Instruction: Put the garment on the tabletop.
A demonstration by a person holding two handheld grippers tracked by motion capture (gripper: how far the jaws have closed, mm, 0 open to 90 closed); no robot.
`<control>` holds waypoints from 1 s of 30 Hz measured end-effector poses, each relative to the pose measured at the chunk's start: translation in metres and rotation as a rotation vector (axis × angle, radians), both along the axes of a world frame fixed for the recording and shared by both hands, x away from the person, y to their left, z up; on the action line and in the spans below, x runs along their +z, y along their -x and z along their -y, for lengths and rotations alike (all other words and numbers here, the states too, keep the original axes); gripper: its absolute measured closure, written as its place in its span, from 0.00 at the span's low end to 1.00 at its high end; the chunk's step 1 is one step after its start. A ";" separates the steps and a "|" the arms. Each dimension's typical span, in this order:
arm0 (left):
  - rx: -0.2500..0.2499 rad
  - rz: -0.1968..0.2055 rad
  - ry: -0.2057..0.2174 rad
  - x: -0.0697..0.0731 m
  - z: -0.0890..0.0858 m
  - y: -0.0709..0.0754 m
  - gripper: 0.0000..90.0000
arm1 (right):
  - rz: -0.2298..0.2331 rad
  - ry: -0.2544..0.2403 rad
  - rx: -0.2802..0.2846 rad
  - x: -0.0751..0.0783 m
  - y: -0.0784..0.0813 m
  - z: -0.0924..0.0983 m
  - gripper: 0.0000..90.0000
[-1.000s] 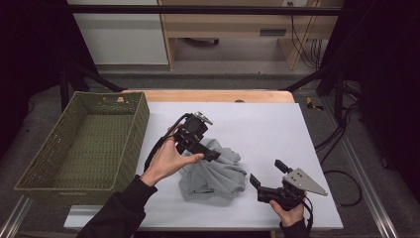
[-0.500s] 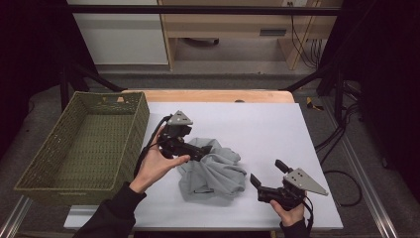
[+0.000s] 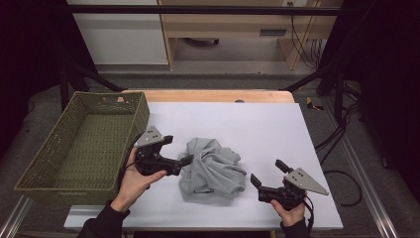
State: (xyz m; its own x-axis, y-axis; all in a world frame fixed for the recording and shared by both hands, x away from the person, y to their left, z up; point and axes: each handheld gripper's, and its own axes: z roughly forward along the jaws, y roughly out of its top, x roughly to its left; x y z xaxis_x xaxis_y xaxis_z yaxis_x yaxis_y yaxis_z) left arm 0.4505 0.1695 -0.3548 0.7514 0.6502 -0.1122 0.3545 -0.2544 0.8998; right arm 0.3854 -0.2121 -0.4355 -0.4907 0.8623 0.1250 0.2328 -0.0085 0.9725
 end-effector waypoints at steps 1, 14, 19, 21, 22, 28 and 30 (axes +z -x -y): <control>-0.002 0.002 0.002 -0.001 -0.002 0.002 0.03 | 0.007 0.008 0.009 0.000 0.000 0.001 0.00; 0.026 0.033 0.052 -0.025 -0.023 0.028 0.03 | 0.006 0.008 0.007 0.001 0.001 0.001 0.00; 0.046 0.028 0.048 -0.038 -0.032 0.036 0.03 | 0.001 0.006 0.004 -0.001 0.001 0.001 0.00; 0.054 0.019 0.064 -0.044 -0.039 0.040 0.04 | 0.004 0.004 0.008 0.000 0.001 0.001 0.00; 0.067 0.022 0.066 -0.047 -0.042 0.041 0.03 | 0.001 0.000 0.006 0.000 0.001 0.001 0.00; 0.080 0.025 0.077 -0.051 -0.051 0.044 0.04 | 0.003 0.005 0.012 0.000 0.001 0.002 0.00; 0.085 0.028 0.090 -0.052 -0.055 0.044 0.04 | -0.002 -0.005 0.009 0.000 0.002 0.002 0.00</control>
State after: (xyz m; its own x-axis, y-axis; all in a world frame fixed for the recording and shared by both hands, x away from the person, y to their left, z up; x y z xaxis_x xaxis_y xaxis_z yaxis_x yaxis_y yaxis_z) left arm 0.4060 0.2244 -0.4070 0.6977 0.6999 -0.1526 0.3458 -0.1424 0.9275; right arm 0.3833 -0.2141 -0.4352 -0.4980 0.8573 0.1301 0.2343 -0.0114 0.9721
